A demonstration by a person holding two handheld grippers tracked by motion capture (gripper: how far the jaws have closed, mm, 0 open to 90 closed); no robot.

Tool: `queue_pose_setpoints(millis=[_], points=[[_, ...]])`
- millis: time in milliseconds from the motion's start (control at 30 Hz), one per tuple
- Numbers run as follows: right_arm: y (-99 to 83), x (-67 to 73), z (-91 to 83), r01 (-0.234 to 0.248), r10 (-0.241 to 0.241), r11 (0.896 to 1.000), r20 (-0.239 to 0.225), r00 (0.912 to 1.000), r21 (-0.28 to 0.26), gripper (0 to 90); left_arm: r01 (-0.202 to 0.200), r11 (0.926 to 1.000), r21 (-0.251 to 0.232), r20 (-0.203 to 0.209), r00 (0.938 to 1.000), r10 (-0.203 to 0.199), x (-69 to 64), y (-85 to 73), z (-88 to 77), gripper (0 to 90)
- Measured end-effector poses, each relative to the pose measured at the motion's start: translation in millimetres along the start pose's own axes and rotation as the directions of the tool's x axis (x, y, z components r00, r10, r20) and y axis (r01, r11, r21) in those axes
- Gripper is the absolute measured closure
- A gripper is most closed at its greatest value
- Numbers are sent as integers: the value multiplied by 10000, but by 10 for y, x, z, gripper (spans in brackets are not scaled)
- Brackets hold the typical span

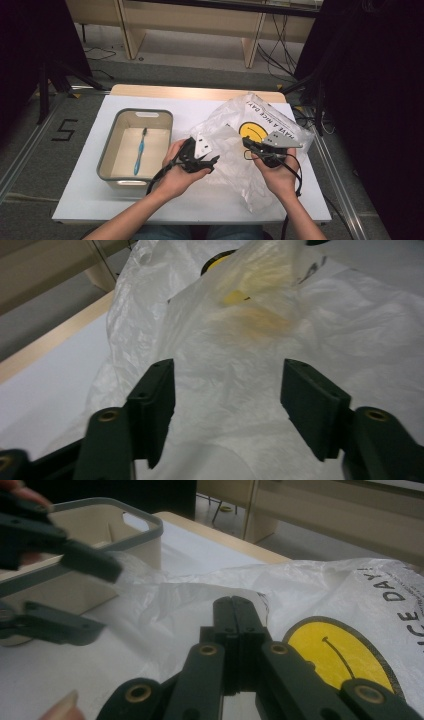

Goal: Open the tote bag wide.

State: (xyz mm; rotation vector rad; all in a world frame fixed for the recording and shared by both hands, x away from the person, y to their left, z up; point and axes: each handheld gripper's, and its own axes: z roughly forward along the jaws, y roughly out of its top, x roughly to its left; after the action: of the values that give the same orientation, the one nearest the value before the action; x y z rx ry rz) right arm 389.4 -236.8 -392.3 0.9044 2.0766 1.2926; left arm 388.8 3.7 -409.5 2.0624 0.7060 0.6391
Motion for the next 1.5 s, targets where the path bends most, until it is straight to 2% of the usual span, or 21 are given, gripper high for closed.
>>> queue_pose_setpoints(millis=[100, 200, 267, 400, 533, 633, 767, 867, 1033, 1100, 1167, 1233, 1333, 1400, 1500], points=[[5, 6, -5, 7, -7, 10000, -70, 10000, -7, 900, -361, 9984, 434, -439, 9983, 380, 36, 94, 201, 316], [15, 10, -9, 41, -41, 10000, -131, 9999, 2, 900, -880, 9932, 764, -590, 9939, 926, 52, 140, 368, 295], [20, 12, -9, 45, -45, 10000, -172, 9998, -5, 900, -1049, 9912, 813, -610, 9921, 1100, 52, 160, 447, 315], [30, 29, -9, 39, -39, 10000, -292, 9996, 8, 900, -1514, 9868, 568, -550, 9865, 1545, 43, 204, 516, 487], [39, 51, 4, 137, -135, 9999, -397, 9991, 50, 900, -1927, 9811, -152, -535, 9800, 1916, 54, 270, 503, 692], [41, 67, 12, 266, -257, 9995, -462, 9986, 195, 900, -1850, 9805, -656, -515, 9820, 1819, 74, 316, 455, 790], [45, 82, 41, 501, -485, 9980, -413, 9980, 395, 762, -1672, 9809, -991, -498, 9854, 1629, 110, 356, 405, 861], [54, 110, 68, 861, -845, 9946, -296, 9960, 585, 567, -1642, 9799, -1131, -495, 9860, 1595, 122, 375, 379, 888], [79, 192, 168, 1554, -1527, 9824, -338, 9877, 1039, 254, -1673, 9777, -1272, -517, 9855, 1619, 127, 403, 334, 889], [80, 217, 218, 1750, -1725, 9758, -296, 9846, 1309, 207, -1701, 9767, -1306, -520, 9850, 1646, 126, 413, 317, 889], [68, 216, 265, 1886, -1898, 9706, -62, 9818, 1498, 215, -1633, 9762, -1430, -531, 9861, 1572, 122, 425, 299, 889], [60, 202, 295, 1844, -1893, 9702, 163, 9818, 1575, 288, -1644, 9746, -1520, -552, 9859, 1577, 123, 440, 274, 889], [75, 175, 275, 1649, -1734, 9768, 525, 9835, 1364, 512, -1648, 9736, -1579, -541, 9859, 1581, 122, 448, 259, 887], [95, 157, 233, 1500, -1579, 9834, 736, 9847, 1023, 681, -1655, 9746, -1508, -524, 9858, 1593, 126, 439, 261, 873], [111, 138, 184, 1235, -1308, 9897, 1058, 9857, 729, 819, -1557, 9773, -1435, -483, 9875, 1502, 137, 421, 258, 819]])
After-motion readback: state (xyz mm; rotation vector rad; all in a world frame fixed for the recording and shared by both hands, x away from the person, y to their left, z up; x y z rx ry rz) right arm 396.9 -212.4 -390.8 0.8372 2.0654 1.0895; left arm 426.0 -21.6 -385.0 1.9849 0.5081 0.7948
